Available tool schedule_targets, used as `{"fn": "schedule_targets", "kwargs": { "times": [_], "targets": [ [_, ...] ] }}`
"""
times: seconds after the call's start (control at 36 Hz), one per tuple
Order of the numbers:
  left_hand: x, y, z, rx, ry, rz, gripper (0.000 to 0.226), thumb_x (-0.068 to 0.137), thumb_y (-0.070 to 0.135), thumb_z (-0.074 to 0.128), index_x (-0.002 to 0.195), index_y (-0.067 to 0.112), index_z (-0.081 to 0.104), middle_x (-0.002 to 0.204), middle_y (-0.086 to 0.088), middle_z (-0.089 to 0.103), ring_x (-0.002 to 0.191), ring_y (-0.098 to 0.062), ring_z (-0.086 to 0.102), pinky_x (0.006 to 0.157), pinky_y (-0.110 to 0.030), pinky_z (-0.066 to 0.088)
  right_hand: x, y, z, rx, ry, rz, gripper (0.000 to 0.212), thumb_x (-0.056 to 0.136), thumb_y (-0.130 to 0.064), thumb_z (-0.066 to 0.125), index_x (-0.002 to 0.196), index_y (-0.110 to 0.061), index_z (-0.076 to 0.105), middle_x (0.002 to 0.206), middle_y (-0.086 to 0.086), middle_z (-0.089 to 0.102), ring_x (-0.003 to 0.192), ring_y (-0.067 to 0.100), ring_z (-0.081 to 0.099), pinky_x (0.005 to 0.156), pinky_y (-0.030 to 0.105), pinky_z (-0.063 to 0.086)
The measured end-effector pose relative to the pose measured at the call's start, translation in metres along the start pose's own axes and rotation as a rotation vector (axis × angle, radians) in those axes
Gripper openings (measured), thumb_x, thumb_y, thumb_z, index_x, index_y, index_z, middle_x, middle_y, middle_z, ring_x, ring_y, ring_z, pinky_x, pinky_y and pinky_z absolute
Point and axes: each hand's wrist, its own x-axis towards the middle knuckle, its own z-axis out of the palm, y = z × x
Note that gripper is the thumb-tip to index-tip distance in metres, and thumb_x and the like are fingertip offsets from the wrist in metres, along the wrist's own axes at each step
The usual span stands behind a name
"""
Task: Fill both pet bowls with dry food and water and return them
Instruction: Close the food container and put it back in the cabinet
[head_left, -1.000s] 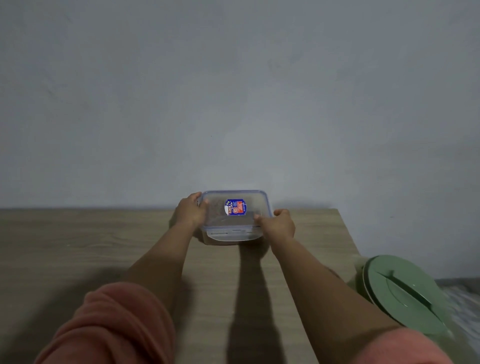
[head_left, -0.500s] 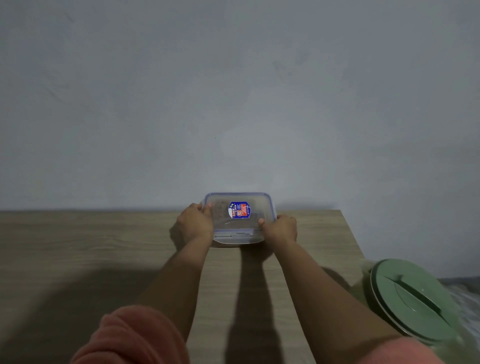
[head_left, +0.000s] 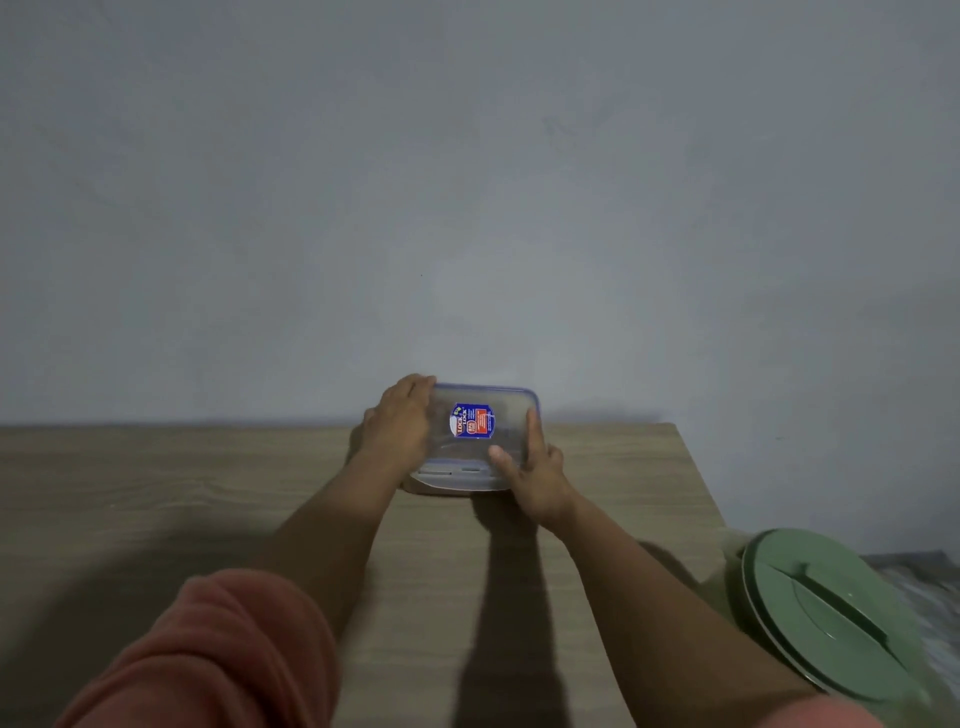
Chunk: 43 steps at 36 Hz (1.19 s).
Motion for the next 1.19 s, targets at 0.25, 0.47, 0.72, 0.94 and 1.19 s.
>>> {"fn": "schedule_targets", "kwargs": {
  "times": [0.25,0.47,0.72,0.94,1.19],
  "targets": [
    [0.016,0.005,0.006,-0.214,-0.008,-0.030,0.041,0.103,0.032,0.037,0.138,0.013,0.043,0.143,-0.007,0.039,0.127,-0.021,0.046,0.100,-0.041,0.049,0.000,0.003,0.001,-0.107,0.018,-0.064,0.112,0.078,-0.044,0.073,0.151,-0.031,-0.010,0.146,0.012,0.020,0.136,0.031,0.030,0.110,0.041,0.033],
    [0.017,0.006,0.004,-0.199,-0.002,-0.029,0.041,0.101,0.034,0.040,0.137,0.014,0.044,0.139,-0.006,0.040,0.124,-0.019,0.048,0.096,-0.041,0.052,0.003,0.011,0.005,-0.267,0.105,-0.077,0.109,0.075,-0.059,0.068,0.151,-0.036,-0.006,0.143,0.012,0.029,0.132,0.031,0.038,0.107,0.046,0.038],
    [0.022,0.011,0.004,-0.155,0.064,0.011,0.035,0.100,0.029,0.044,0.126,0.008,0.054,0.131,-0.012,0.049,0.116,-0.026,0.051,0.096,-0.037,0.047,0.003,0.015,0.007,-0.419,0.170,-0.079,0.096,0.083,-0.058,0.059,0.150,-0.038,-0.006,0.140,0.010,0.035,0.129,0.028,0.038,0.105,0.048,0.031],
    [0.010,0.008,0.011,-0.358,0.167,-0.186,0.053,0.091,0.048,0.055,0.131,0.013,0.049,0.131,-0.011,0.052,0.120,-0.027,0.053,0.096,-0.036,0.046,0.010,0.018,0.008,-0.384,0.186,-0.100,0.097,0.081,-0.053,0.064,0.151,-0.037,-0.002,0.137,0.013,0.038,0.124,0.031,0.044,0.101,0.043,0.038],
    [-0.035,0.000,0.017,-0.715,0.025,-0.644,0.080,0.073,0.081,0.041,0.125,0.024,0.062,0.126,-0.013,0.062,0.116,-0.037,0.057,0.103,-0.043,0.044,-0.003,0.023,0.009,-0.216,0.174,-0.165,0.097,0.082,-0.040,0.070,0.153,-0.028,0.006,0.139,0.016,0.036,0.127,0.031,0.043,0.103,0.031,0.036]
  ]
}}
